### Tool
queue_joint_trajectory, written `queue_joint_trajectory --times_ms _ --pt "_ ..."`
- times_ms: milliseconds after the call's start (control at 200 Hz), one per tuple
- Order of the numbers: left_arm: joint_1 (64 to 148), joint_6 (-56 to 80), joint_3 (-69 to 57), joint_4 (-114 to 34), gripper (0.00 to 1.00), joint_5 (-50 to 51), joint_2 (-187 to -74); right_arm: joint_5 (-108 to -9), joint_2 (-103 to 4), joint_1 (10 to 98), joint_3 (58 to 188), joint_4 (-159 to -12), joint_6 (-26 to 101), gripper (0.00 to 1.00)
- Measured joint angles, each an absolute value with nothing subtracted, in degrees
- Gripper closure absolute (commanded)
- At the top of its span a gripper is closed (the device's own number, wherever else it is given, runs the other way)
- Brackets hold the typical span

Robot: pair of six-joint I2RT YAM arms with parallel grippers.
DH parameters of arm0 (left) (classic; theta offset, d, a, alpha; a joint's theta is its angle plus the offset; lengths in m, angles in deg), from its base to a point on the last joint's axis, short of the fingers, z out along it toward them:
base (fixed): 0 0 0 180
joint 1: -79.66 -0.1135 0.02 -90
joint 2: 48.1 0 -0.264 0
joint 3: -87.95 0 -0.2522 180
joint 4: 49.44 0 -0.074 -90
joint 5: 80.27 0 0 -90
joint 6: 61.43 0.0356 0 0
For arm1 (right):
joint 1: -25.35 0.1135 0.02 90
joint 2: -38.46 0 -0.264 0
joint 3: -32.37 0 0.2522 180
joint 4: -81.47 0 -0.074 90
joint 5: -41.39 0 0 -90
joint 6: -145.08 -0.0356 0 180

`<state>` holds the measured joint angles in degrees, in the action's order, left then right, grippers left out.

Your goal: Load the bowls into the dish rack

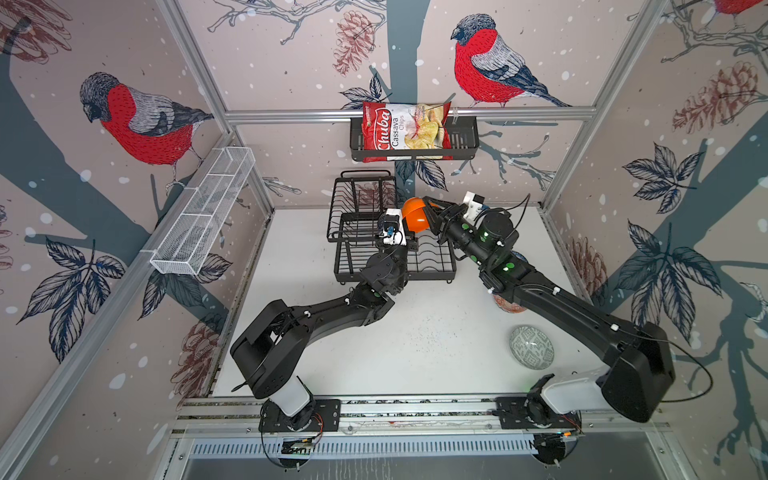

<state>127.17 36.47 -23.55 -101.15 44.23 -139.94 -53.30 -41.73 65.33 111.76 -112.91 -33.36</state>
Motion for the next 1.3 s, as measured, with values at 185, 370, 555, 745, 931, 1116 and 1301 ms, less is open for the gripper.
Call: queue_joint_trajectory --times_ms 185,370,555,745,931,1116,1301 --pt "127.2 35.1 -23.0 -98.0 0.82 42.6 -139.3 -54.5 -40.9 65.6 111.1 -114.3 -34.8 0.96" --pt "127.3 36.0 -22.8 -95.3 0.71 40.8 -138.7 -51.5 -40.5 64.9 110.2 -114.0 -31.8 0.99" --pt "127.3 35.5 -22.5 -92.7 0.47 39.9 -137.4 -51.3 -39.8 64.5 109.2 -114.3 -29.9 0.99" --pt "127.0 34.4 -22.2 -87.2 0.03 39.9 -134.5 -50.6 -38.3 64.1 108.0 -114.8 -25.8 0.99" --pt "125.7 31.8 -22.3 -77.8 0.02 38.2 -130.3 -51.2 -37.4 63.3 105.6 -117.8 -22.7 1.00" --pt "123.6 28.3 -19.8 -63.7 0.02 32.4 -127.4 -52.5 -37.4 62.3 102.5 -121.4 -21.2 1.00" --pt "118.8 23.7 -12.5 -47.0 0.02 23.2 -127.2 -52.1 -37.3 61.2 97.2 -126.3 -19.8 1.00"
